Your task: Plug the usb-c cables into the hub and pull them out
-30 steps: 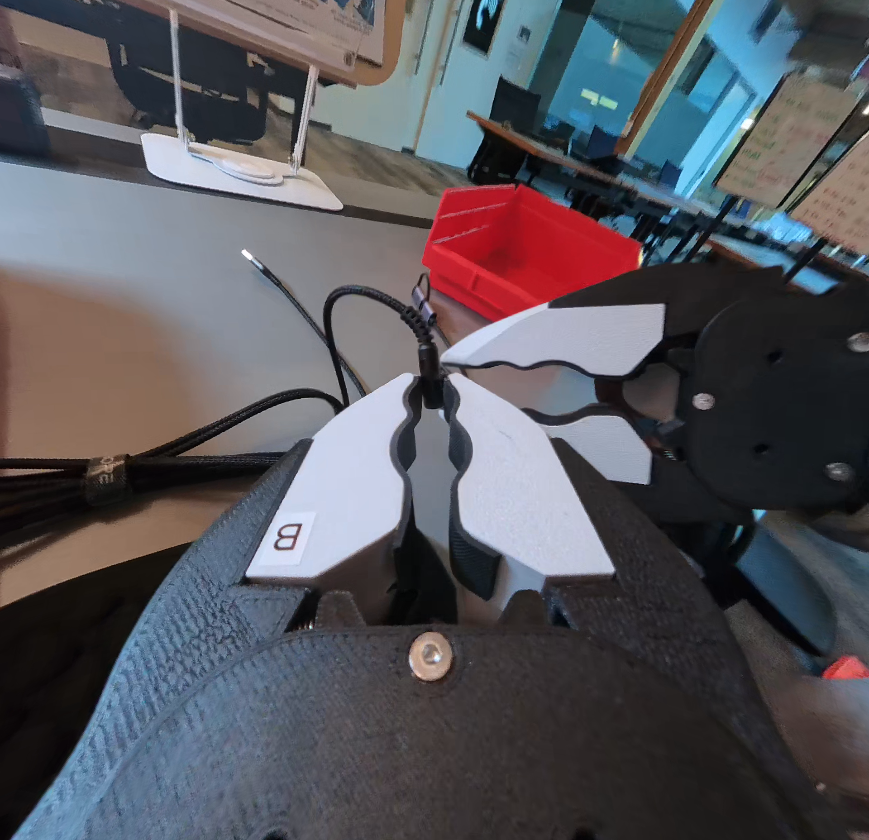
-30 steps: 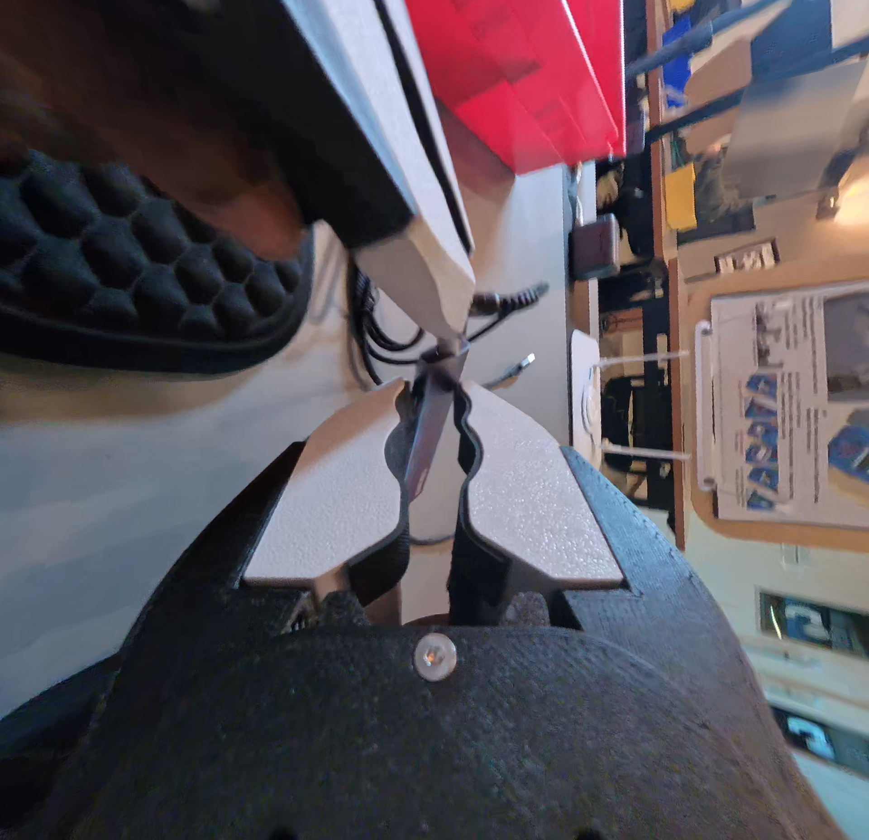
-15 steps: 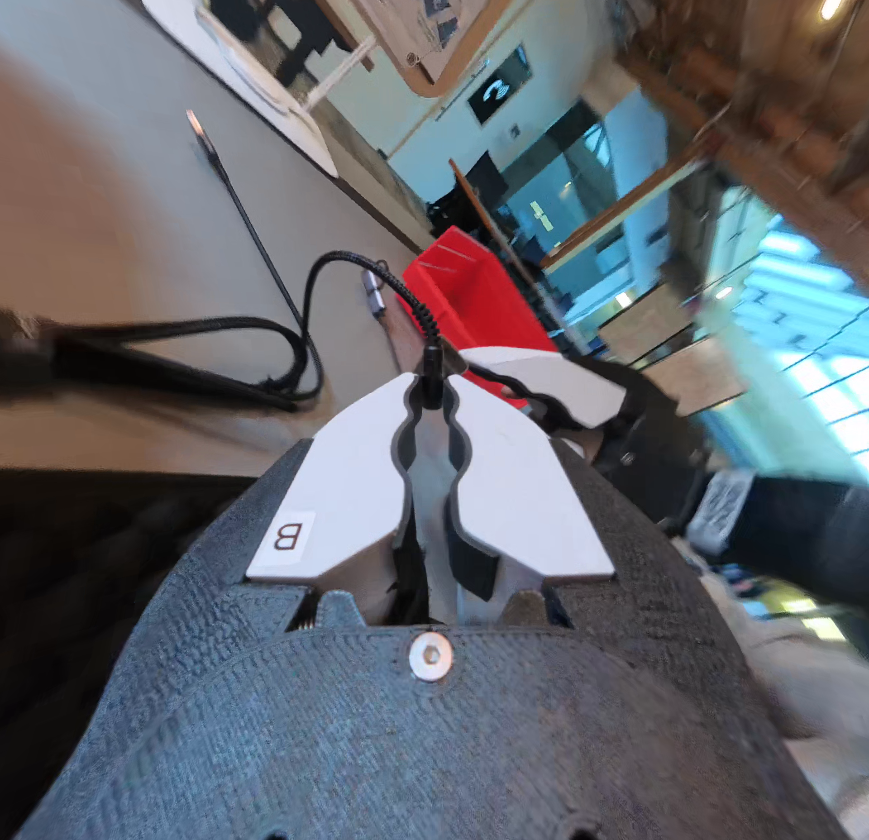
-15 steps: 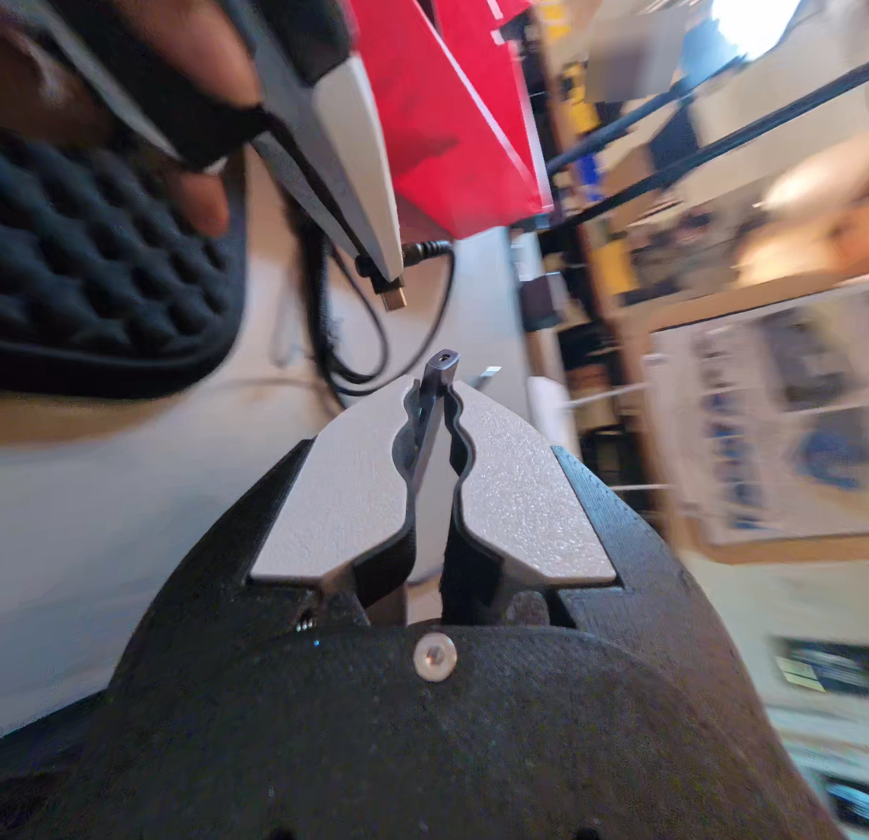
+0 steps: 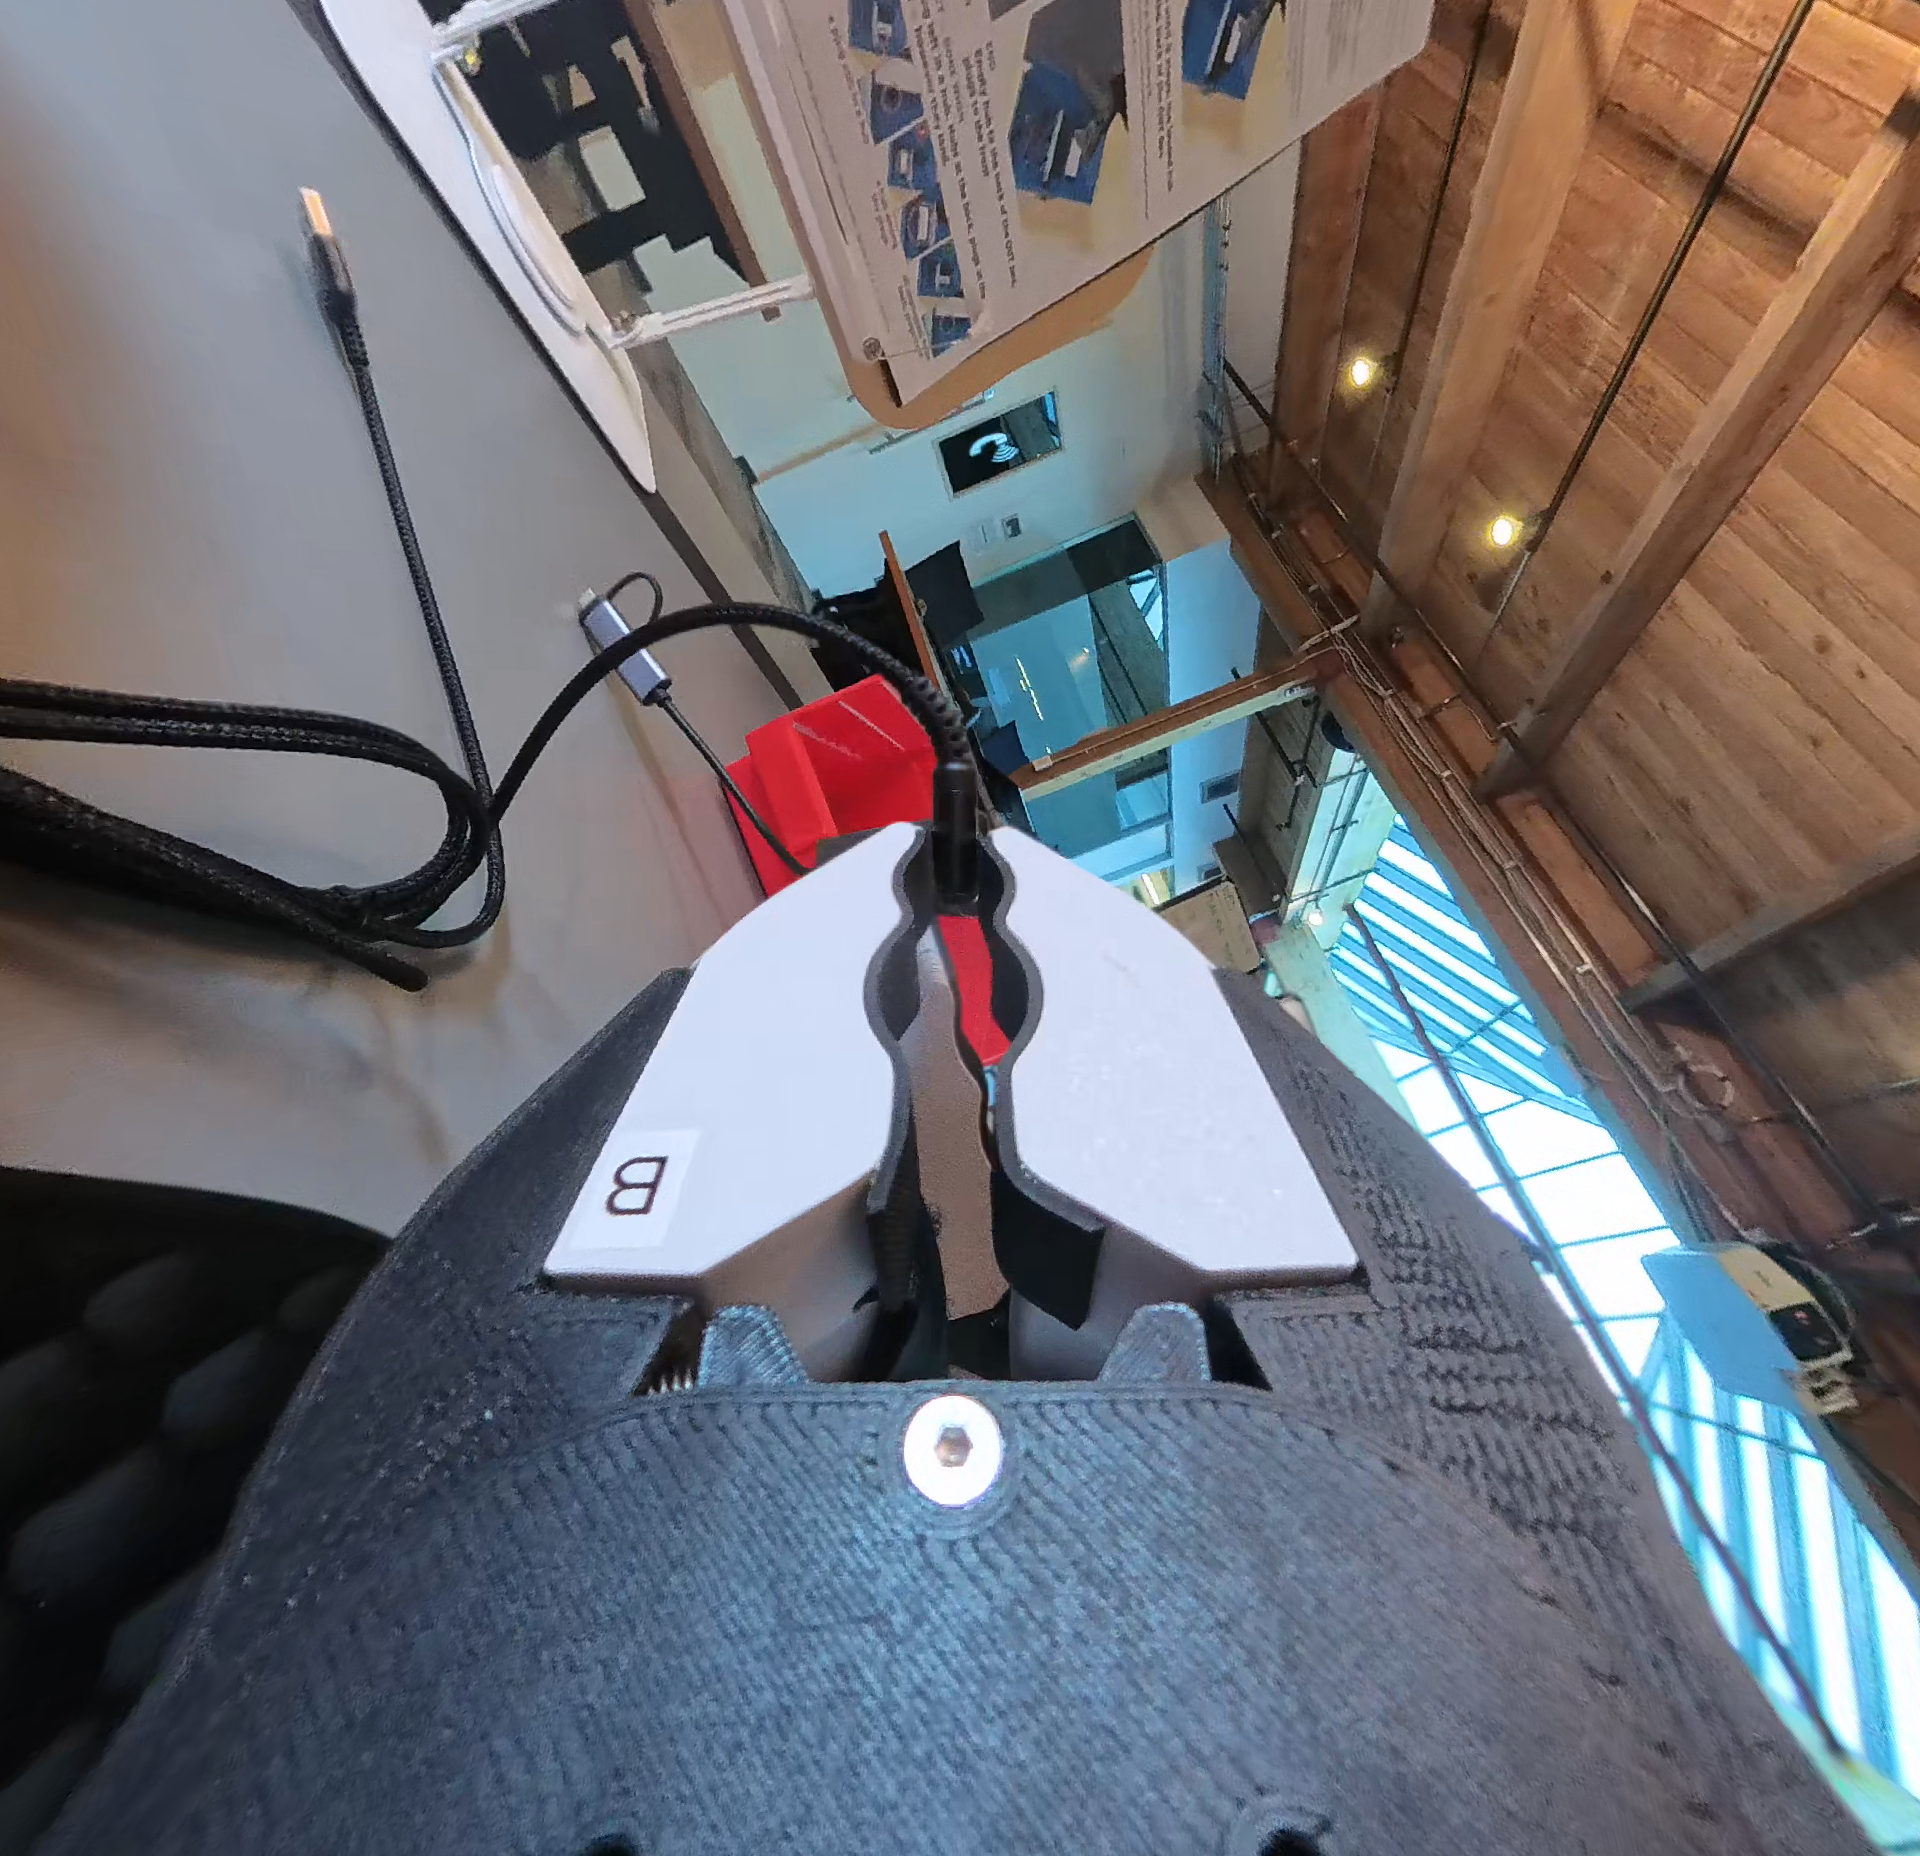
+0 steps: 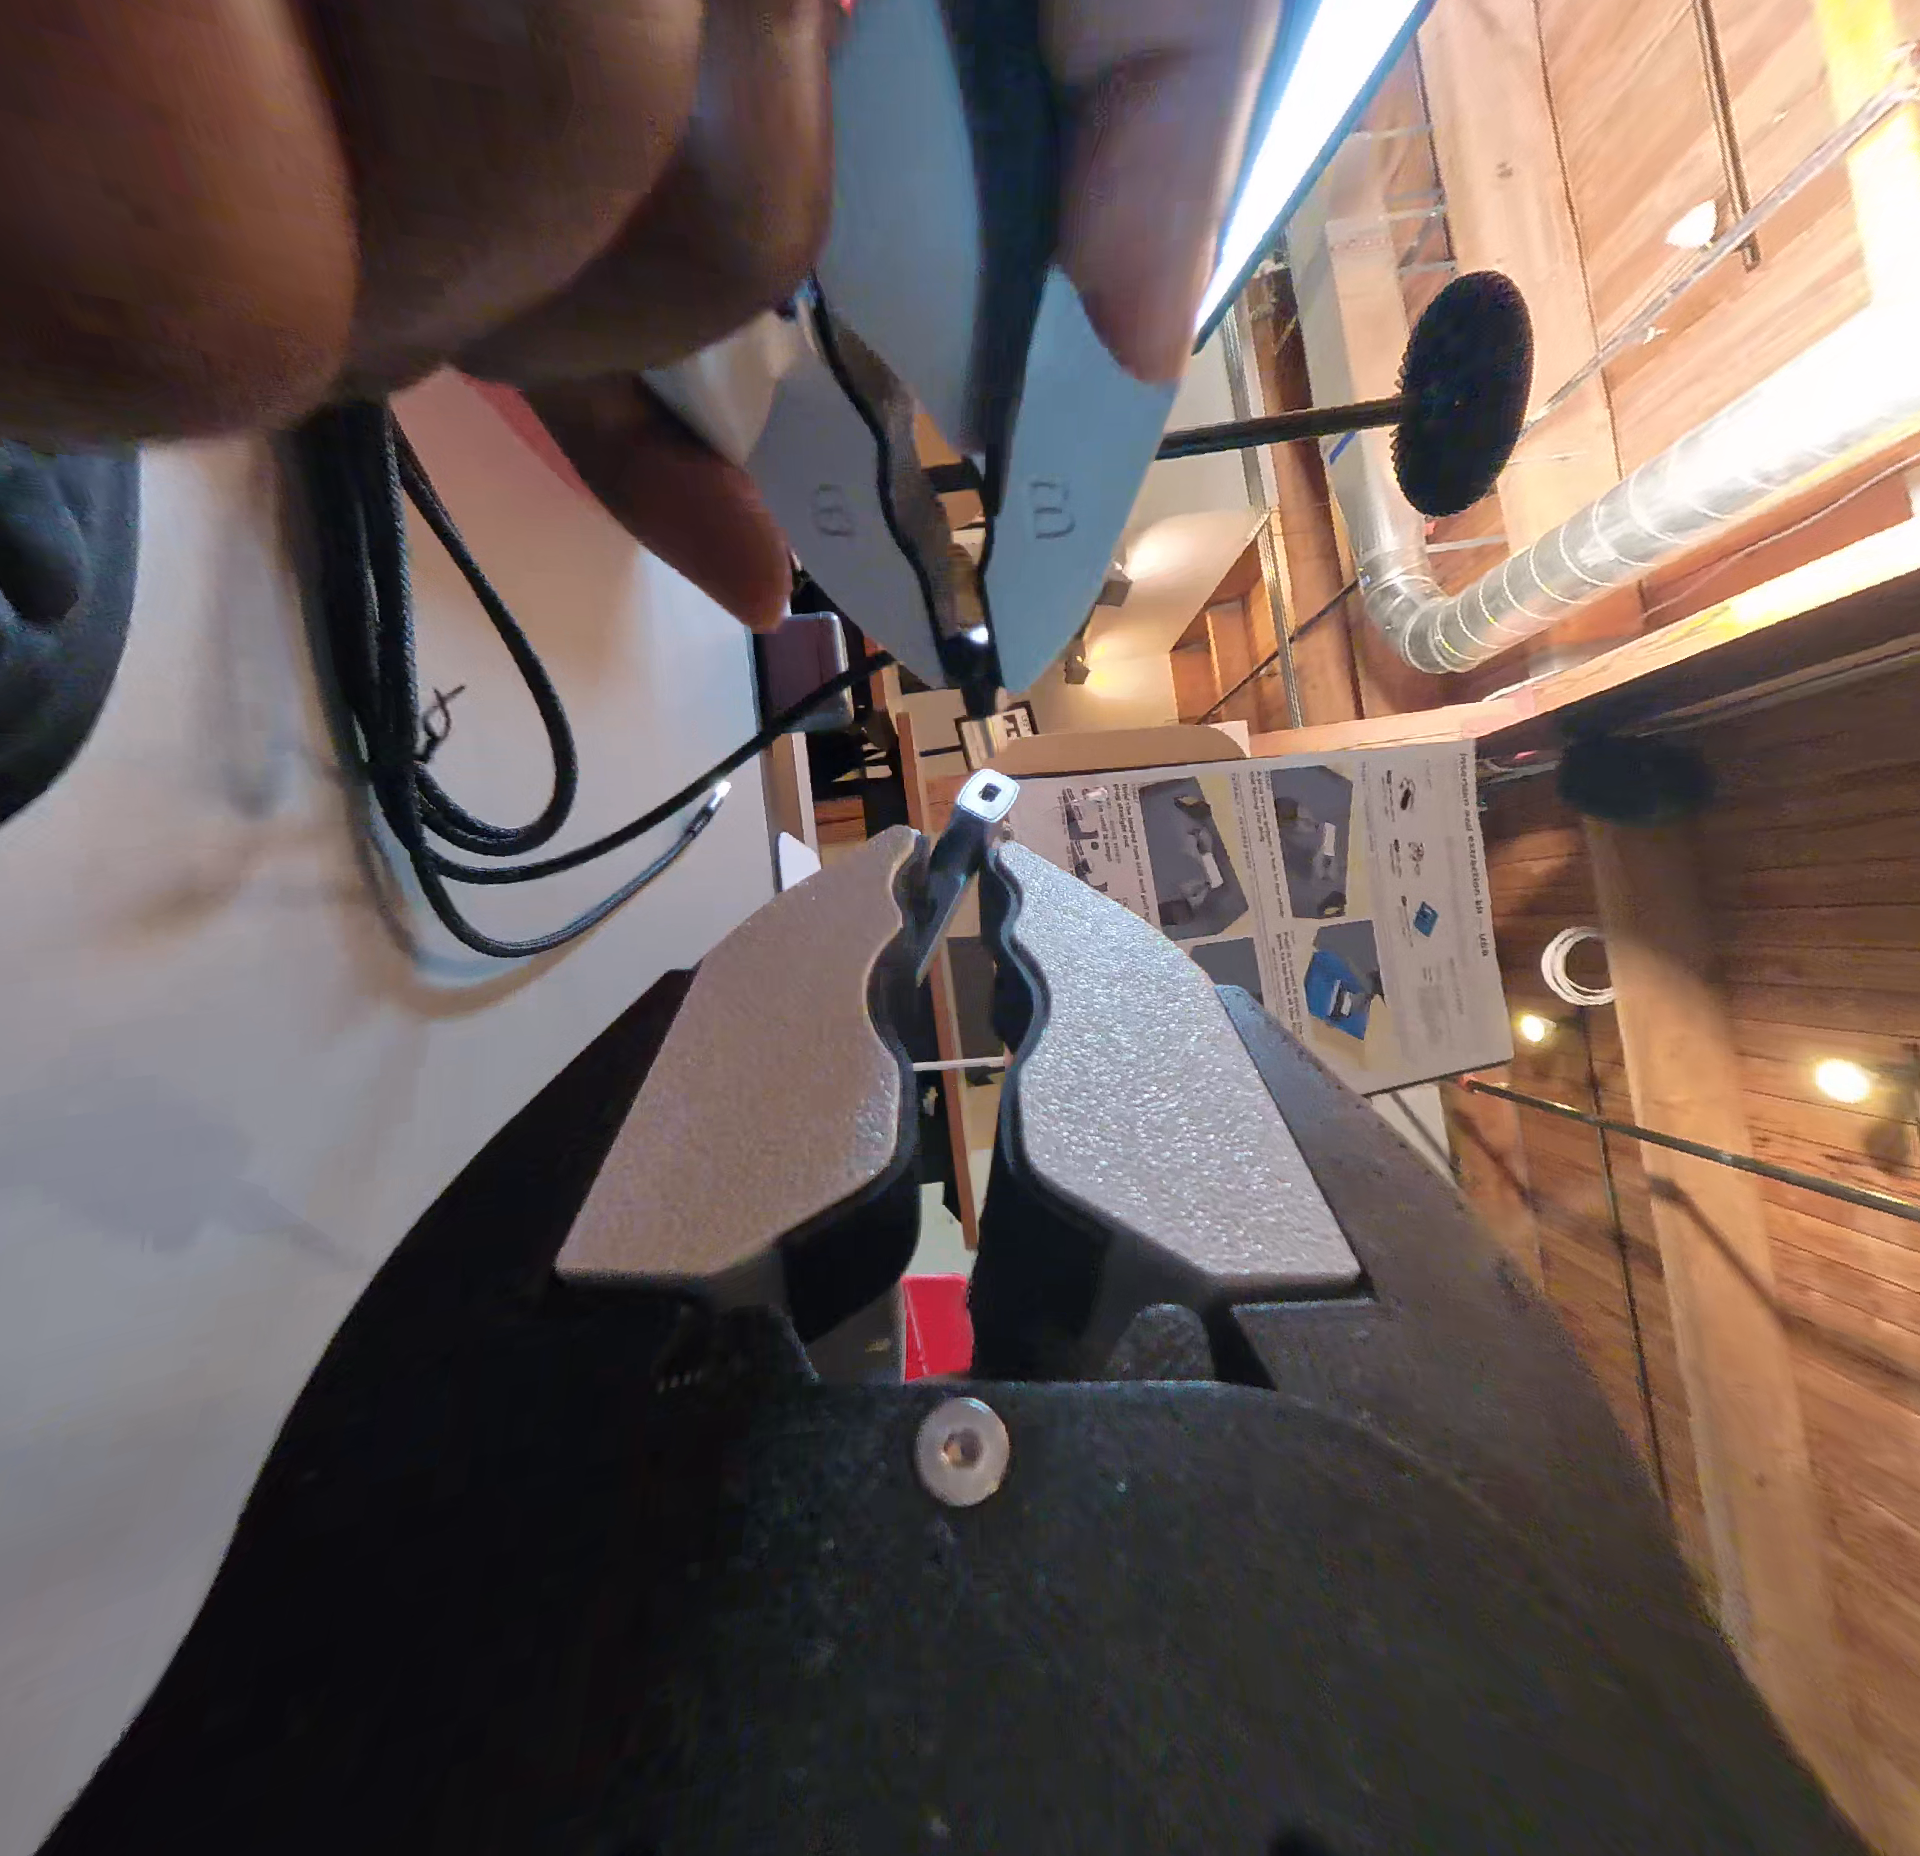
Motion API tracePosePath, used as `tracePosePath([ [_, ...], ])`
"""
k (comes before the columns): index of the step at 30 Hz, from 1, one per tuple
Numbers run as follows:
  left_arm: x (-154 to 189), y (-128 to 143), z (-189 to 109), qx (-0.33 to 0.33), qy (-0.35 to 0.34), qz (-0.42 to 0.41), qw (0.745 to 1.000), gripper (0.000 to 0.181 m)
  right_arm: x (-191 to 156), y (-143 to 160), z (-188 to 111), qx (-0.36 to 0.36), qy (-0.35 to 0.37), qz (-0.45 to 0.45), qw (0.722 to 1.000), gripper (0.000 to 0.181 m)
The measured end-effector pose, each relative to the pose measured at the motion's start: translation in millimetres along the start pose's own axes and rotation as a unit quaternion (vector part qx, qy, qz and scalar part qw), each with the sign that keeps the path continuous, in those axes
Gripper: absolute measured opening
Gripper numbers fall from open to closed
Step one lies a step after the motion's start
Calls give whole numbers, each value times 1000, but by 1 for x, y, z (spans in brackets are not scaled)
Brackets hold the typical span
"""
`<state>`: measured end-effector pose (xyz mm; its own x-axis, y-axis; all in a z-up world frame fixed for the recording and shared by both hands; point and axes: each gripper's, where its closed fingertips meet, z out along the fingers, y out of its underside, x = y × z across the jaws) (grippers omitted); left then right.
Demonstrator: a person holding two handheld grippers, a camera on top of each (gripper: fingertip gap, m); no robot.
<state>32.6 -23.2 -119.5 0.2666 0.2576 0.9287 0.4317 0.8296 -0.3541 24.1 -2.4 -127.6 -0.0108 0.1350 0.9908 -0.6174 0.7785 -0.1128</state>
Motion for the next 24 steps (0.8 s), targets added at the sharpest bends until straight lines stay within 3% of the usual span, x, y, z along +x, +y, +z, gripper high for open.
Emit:
tracePosePath([
  [3,0,-3,-1,8,3,12,1000,8,-11,-2,1,14,-53,54,997,8],
  [6,-4,-19,-11,35,-4,42,998,8,-44,-7,-11,44,-219,128,966,8],
  [8,-3,-31,-20,54,0,55,997,9,-68,-18,-30,79,-349,165,919,9],
  [10,-2,-38,-26,61,8,55,997,9,-77,-25,-41,93,-420,191,883,9],
  [14,-2,-38,-28,54,18,45,997,9,-96,-31,-52,90,-519,210,823,11],
  [17,-2,-35,-28,45,27,41,998,9,-98,-36,-57,102,-579,274,761,12],
  [21,-1,-37,-30,42,37,42,998,8,-79,-33,-59,117,-670,374,630,46],
  [22,-1,-37,-30,41,39,42,998,8,-76,-31,-58,116,-687,381,608,54],
  [24,-1,-36,-30,36,43,40,998,8,-81,-20,-52,99,-709,353,602,64],
])
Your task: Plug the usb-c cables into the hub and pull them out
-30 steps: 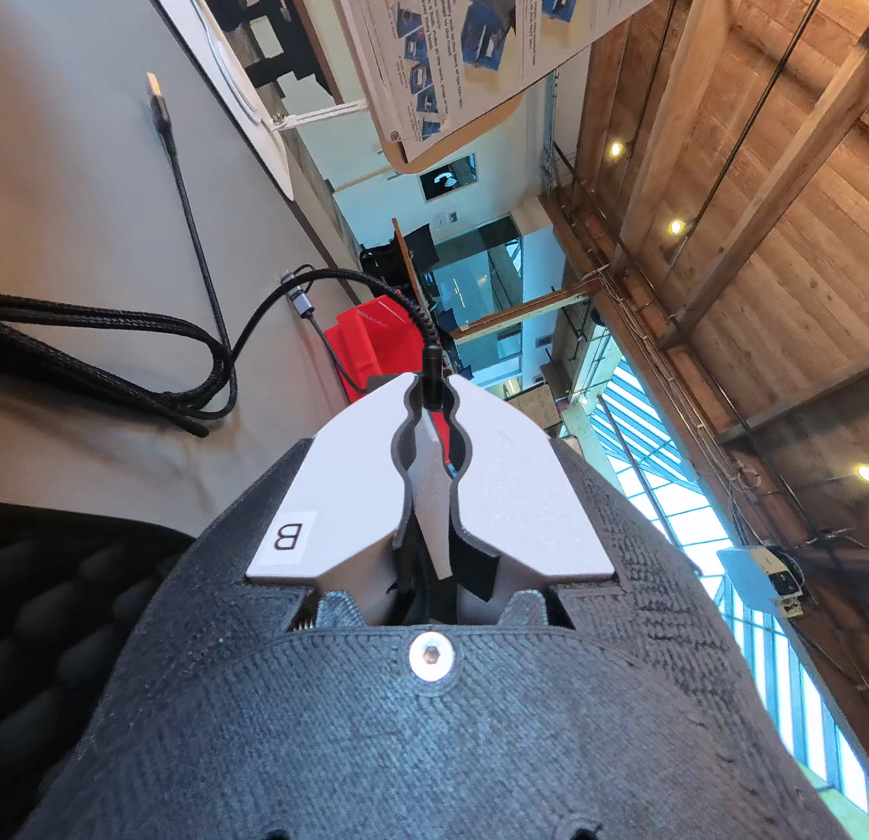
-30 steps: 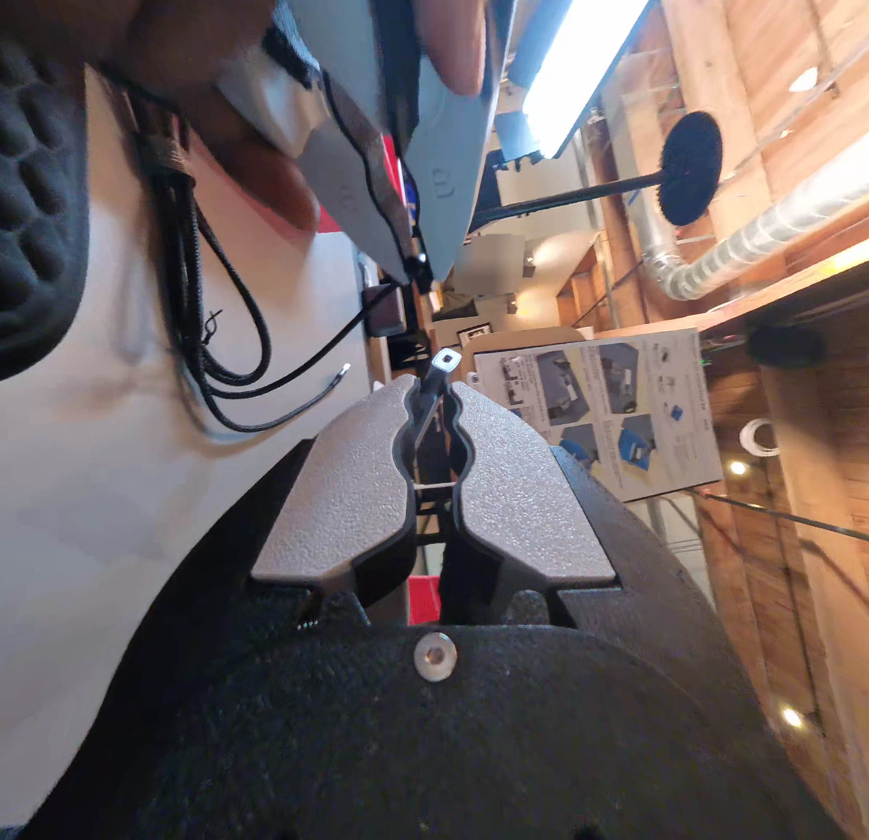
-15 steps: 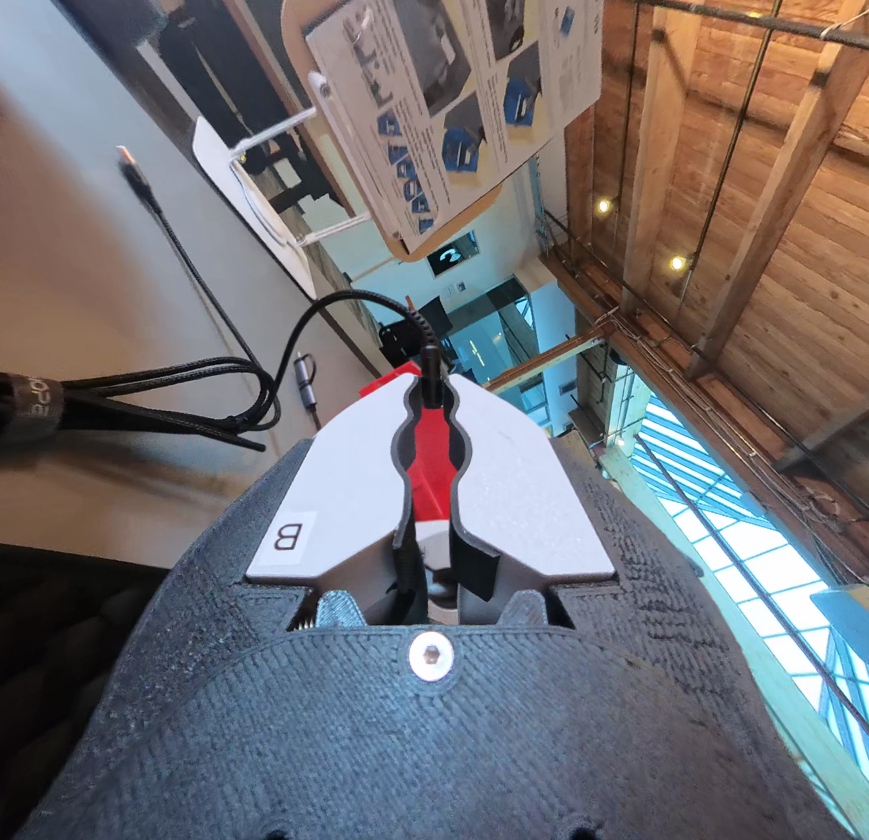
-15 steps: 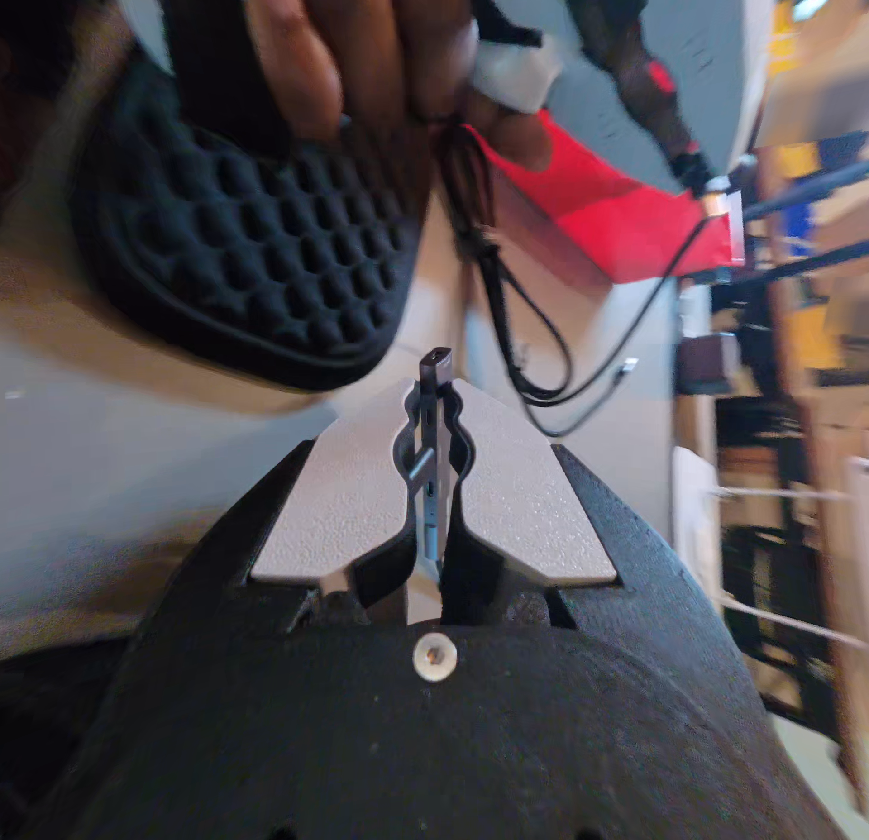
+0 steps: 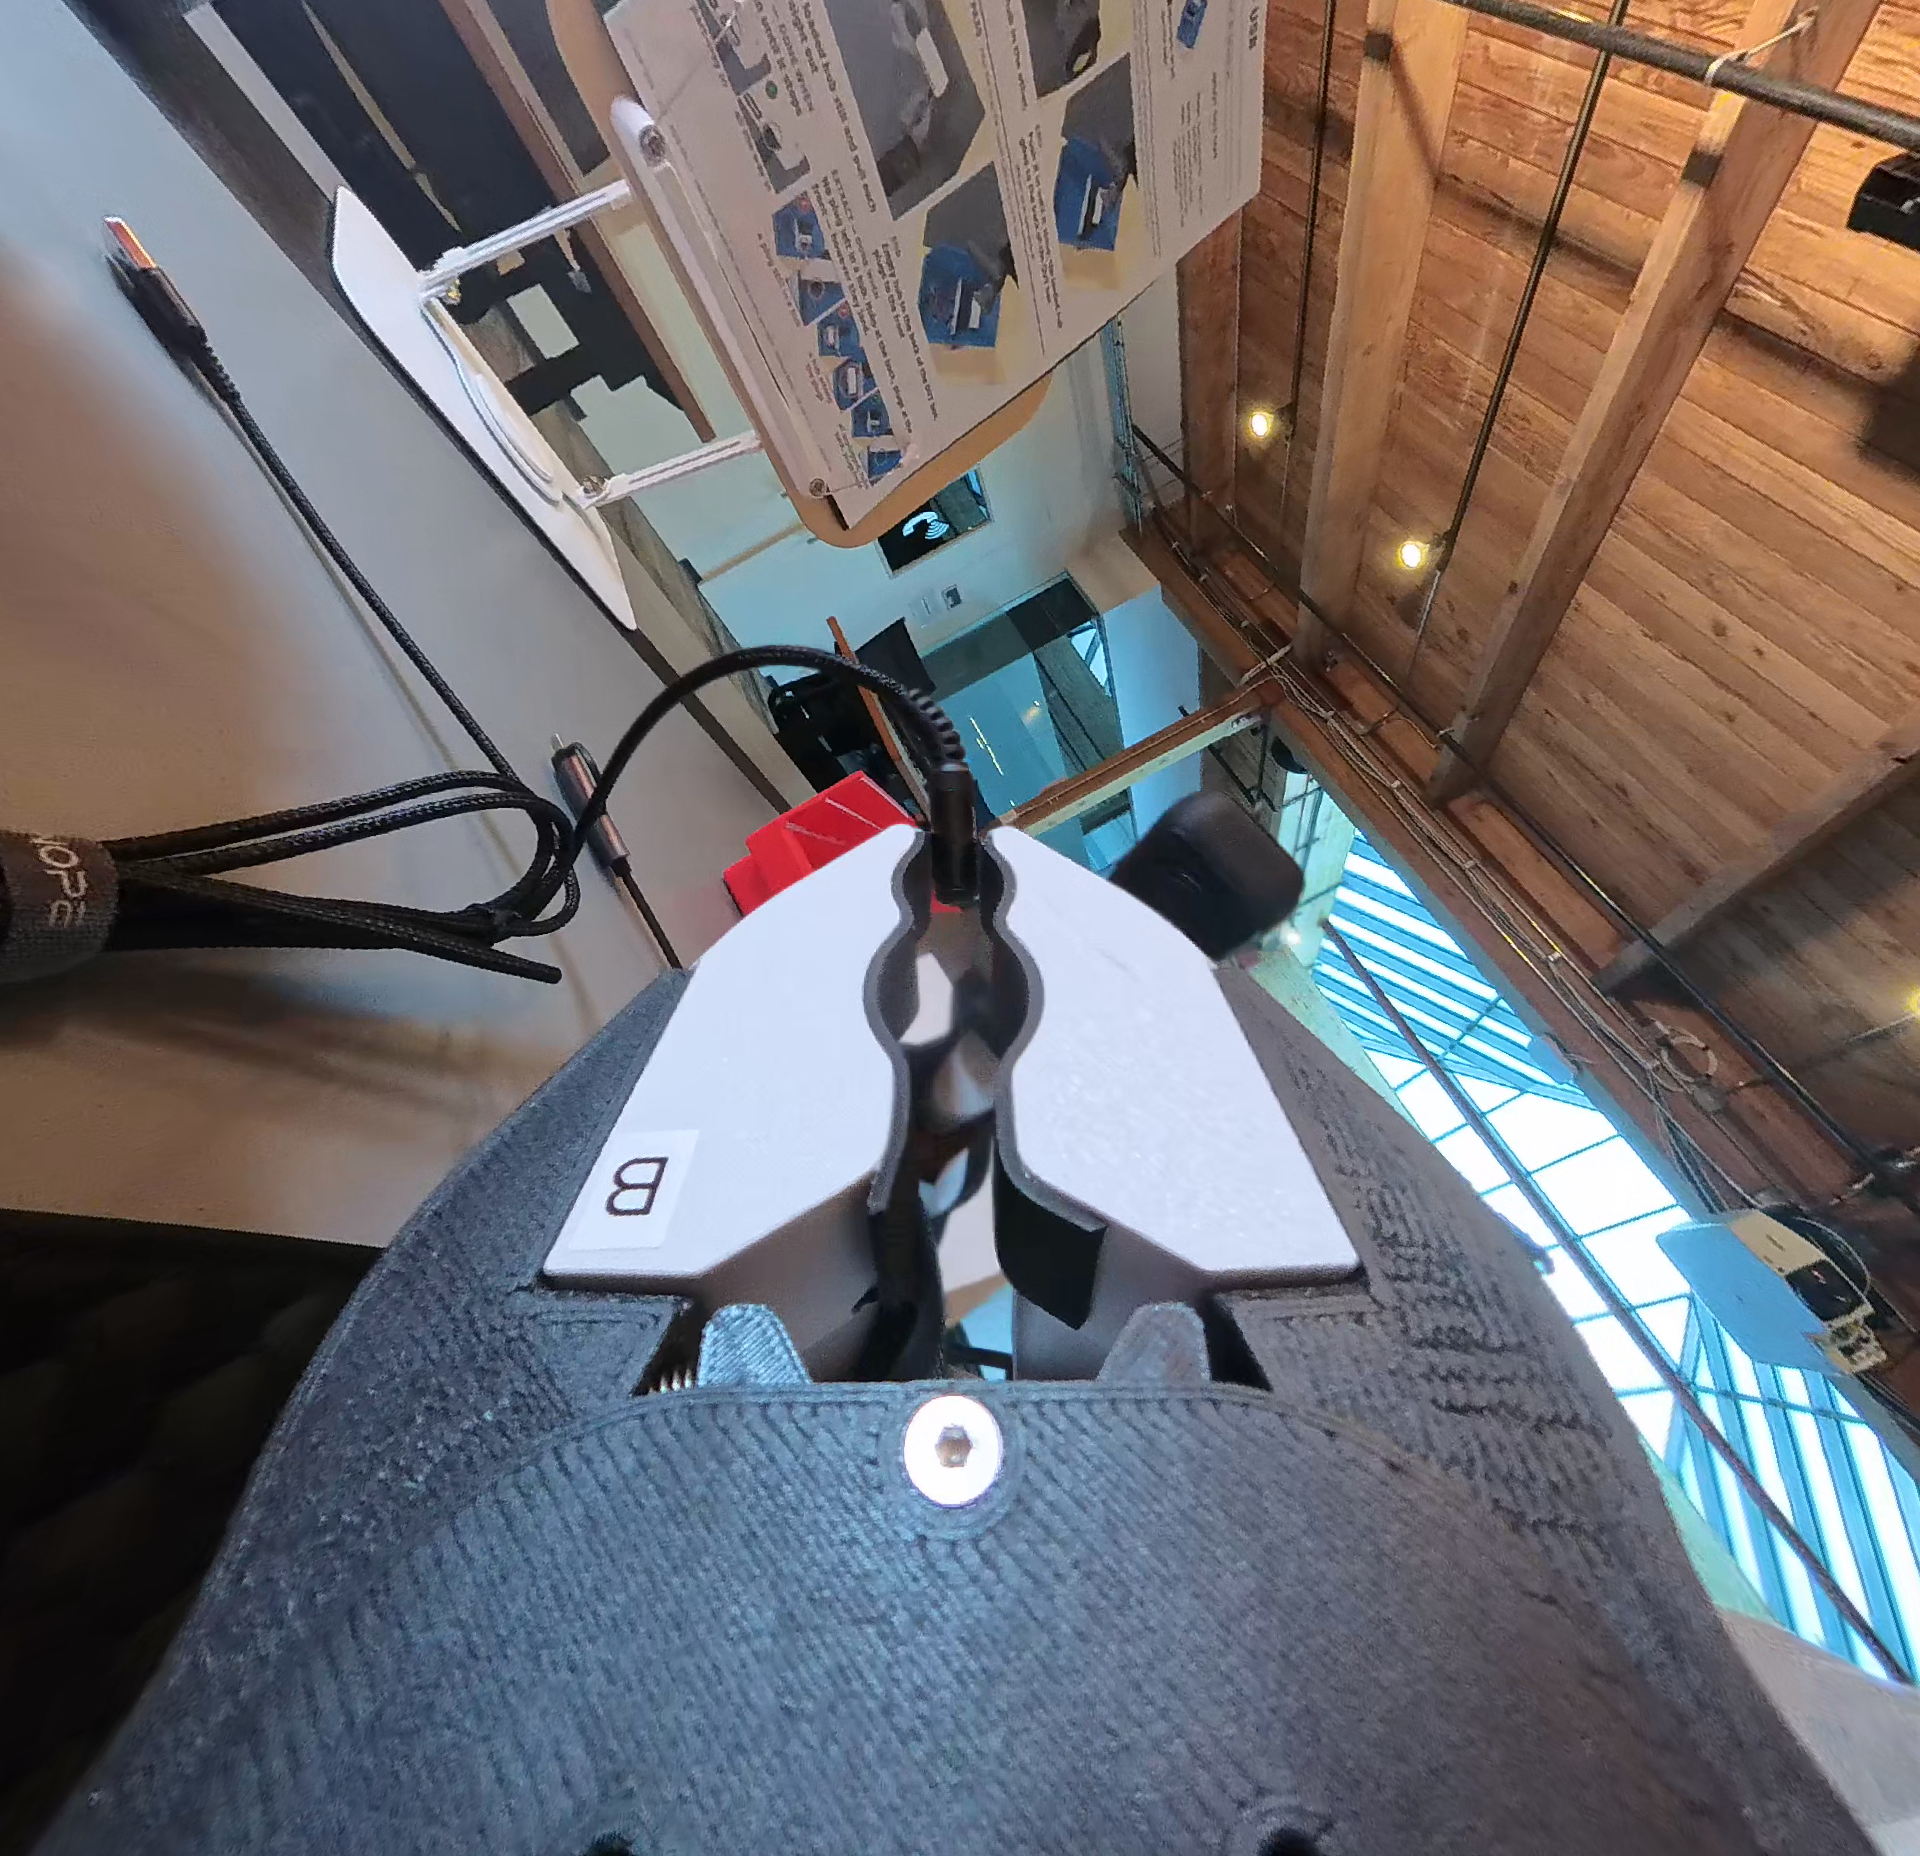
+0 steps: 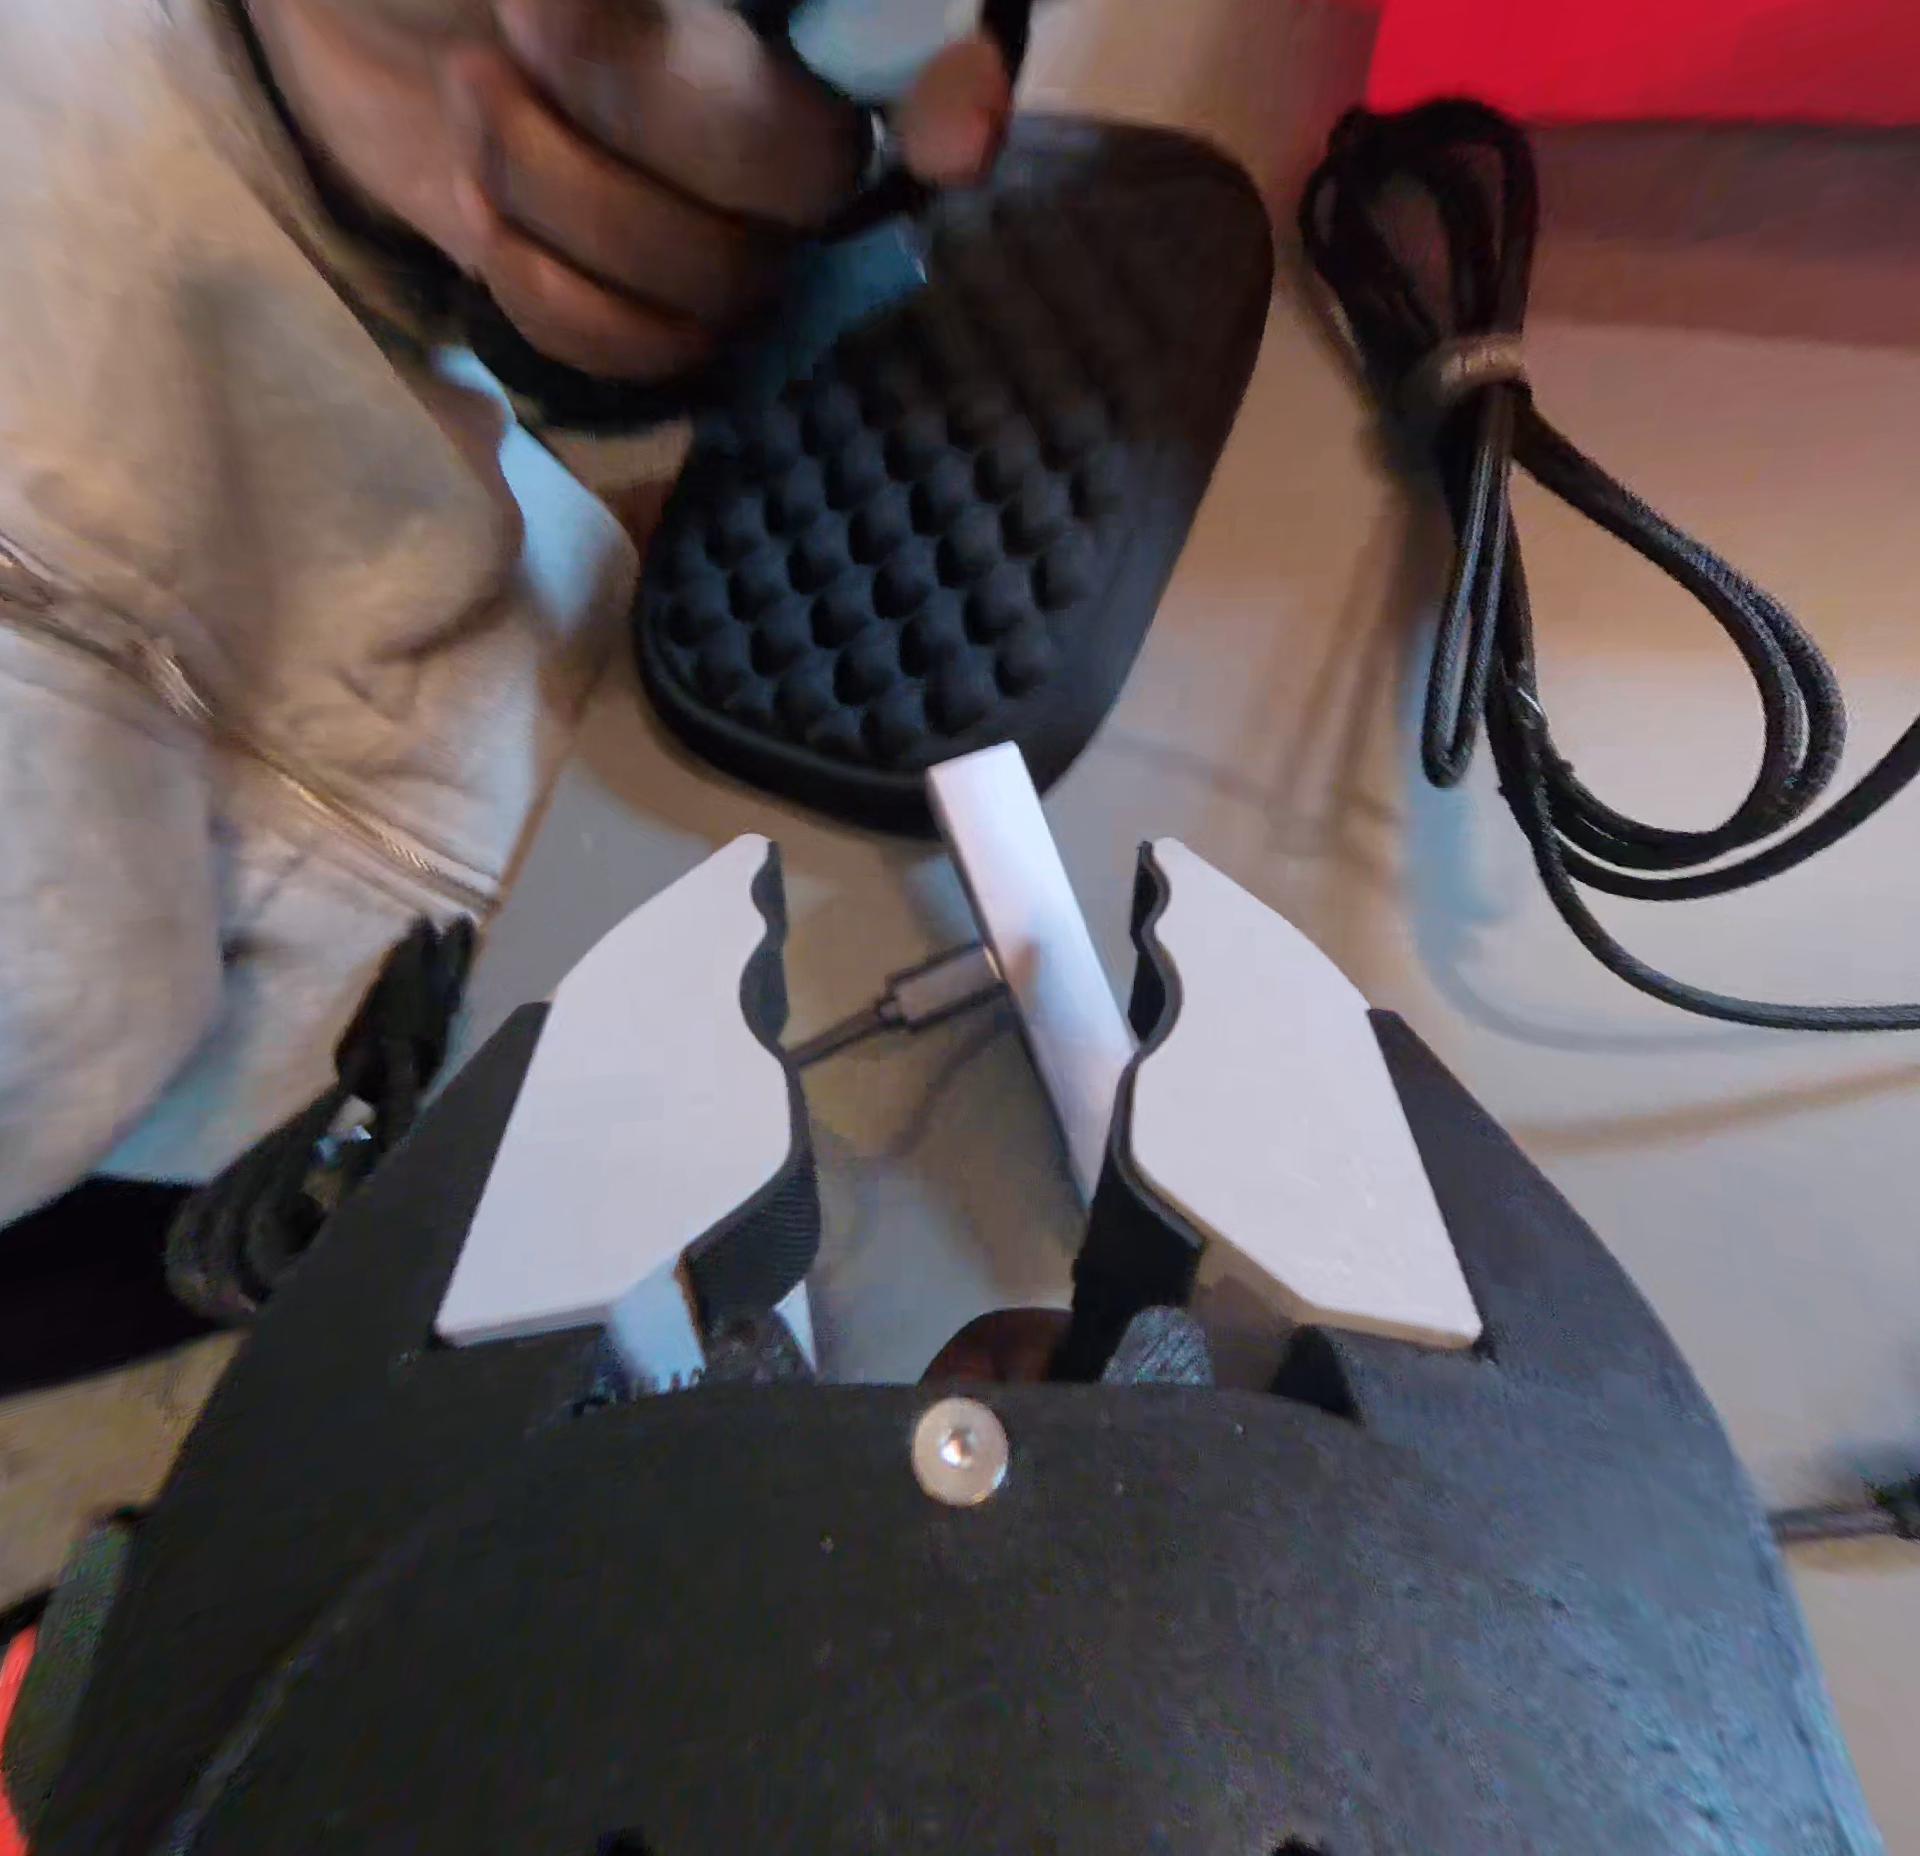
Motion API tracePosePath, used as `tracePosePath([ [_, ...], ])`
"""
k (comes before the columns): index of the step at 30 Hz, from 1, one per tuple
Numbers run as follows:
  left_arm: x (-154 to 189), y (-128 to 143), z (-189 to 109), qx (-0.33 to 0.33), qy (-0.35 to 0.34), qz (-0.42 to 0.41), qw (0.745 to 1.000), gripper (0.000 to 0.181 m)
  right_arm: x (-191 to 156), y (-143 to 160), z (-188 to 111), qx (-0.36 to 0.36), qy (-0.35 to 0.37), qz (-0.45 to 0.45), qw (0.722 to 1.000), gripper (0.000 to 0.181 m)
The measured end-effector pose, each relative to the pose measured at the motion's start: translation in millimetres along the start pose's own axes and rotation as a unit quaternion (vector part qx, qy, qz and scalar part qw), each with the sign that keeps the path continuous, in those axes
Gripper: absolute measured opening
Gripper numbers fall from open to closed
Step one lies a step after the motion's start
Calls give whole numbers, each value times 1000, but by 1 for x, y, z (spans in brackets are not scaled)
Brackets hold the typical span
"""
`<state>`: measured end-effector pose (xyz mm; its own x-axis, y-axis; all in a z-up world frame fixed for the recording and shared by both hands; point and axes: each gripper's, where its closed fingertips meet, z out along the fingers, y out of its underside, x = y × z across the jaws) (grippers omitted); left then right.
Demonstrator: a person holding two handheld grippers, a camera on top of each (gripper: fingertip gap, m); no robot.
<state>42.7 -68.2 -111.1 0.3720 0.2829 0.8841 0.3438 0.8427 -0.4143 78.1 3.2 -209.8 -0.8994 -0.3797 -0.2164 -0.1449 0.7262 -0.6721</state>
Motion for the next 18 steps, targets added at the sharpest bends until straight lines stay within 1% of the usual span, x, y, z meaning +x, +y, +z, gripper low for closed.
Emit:
tracePosePath([
  [1,0,0,0,-1,0,-1,1000,8,5,6,0,-23,-5,-10,1000,66],
  [3,0,1,1,-5,5,-3,1000,8,11,13,-1,-45,-35,-18,998,57],
  [5,1,1,1,-8,9,-4,1000,8,17,13,-8,-40,-77,-1,996,43],
  [6,1,1,1,-9,10,-4,1000,8,20,11,-13,-34,-93,10,995,39],
  [7,2,1,1,-10,11,-3,1000,8,25,13,-17,-38,-99,10,994,37],
  [9,1,1,1,-13,14,-3,1000,8,30,24,-19,-76,-91,-27,993,36],
  [12,2,3,3,-20,20,-9,1000,8,25,39,-11,-138,-103,-65,983,41],
  [15,4,6,4,-27,27,-11,999,9,21,41,1,-154,-112,-96,977,42],
  [16,4,7,4,-28,27,-11,999,9,19,42,6,-158,-117,-102,975,40],
  [18,3,8,4,-31,26,-9,999,8,16,37,14,-135,-121,-107,978,23],
])
